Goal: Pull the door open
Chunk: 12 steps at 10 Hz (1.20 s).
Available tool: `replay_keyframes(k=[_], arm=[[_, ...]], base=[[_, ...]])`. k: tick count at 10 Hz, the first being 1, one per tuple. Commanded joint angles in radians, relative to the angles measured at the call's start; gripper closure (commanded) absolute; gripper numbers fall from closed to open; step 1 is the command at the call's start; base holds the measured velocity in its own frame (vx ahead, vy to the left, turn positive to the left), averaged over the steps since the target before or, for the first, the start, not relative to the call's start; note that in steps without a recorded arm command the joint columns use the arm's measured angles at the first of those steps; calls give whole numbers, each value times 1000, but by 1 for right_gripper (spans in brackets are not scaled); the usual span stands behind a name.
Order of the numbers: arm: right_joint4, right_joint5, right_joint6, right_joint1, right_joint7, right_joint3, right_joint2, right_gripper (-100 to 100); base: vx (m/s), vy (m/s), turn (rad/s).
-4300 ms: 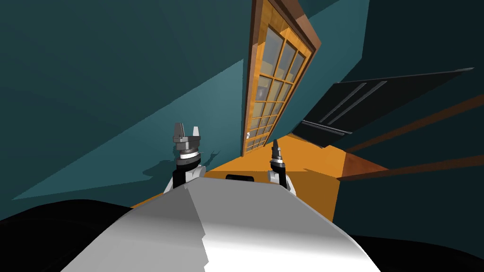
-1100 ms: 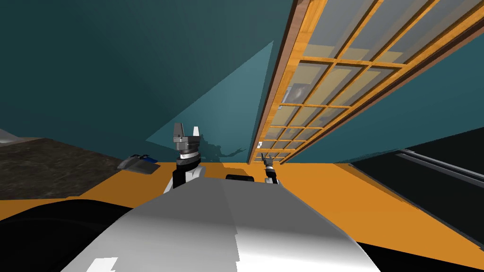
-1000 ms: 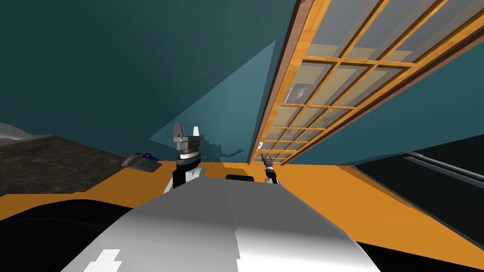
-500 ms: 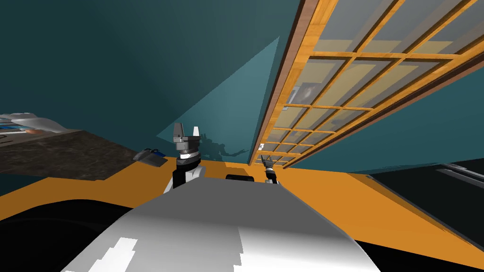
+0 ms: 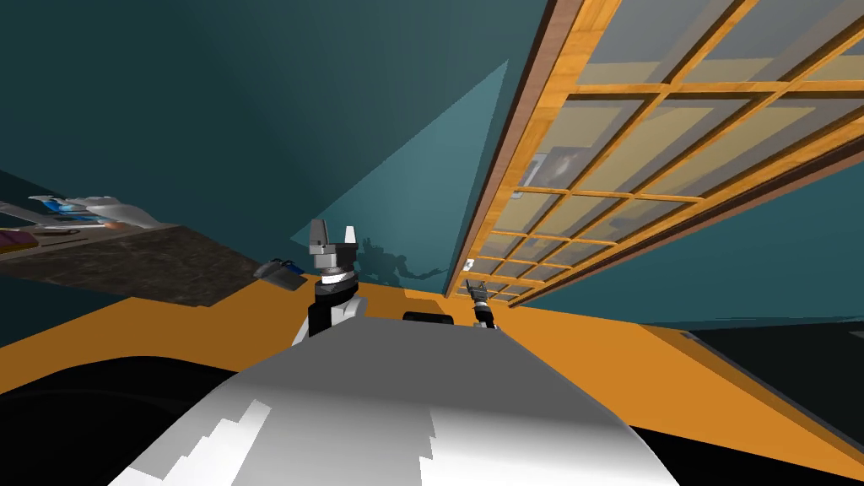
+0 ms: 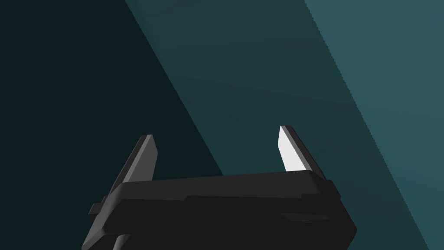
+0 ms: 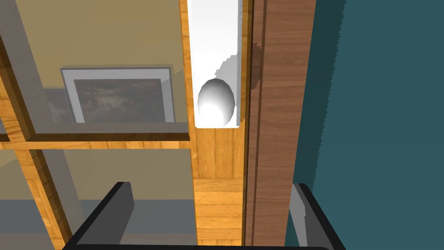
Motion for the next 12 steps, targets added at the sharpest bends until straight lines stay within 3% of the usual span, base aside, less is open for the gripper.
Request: replay_keyframes(k=[1,5,6,10,11,12], arm=[[19,-11,-19,6,-14,-14,-18,-100],[58,-32,-57,19,-43,-43,-56,-100],[58,-32,-57,19,-43,-43,-56,-100],[95,-53,-93,32,-71,-69,-92,-100],[105,-48,-96,30,-66,-61,-83,-100],[105,-48,-96,30,-66,-61,-83,100]], base=[[133,55,189],[186,53,125],[137,8,27],[139,-7,84],[35,17,-12],[-26,4,-1]])
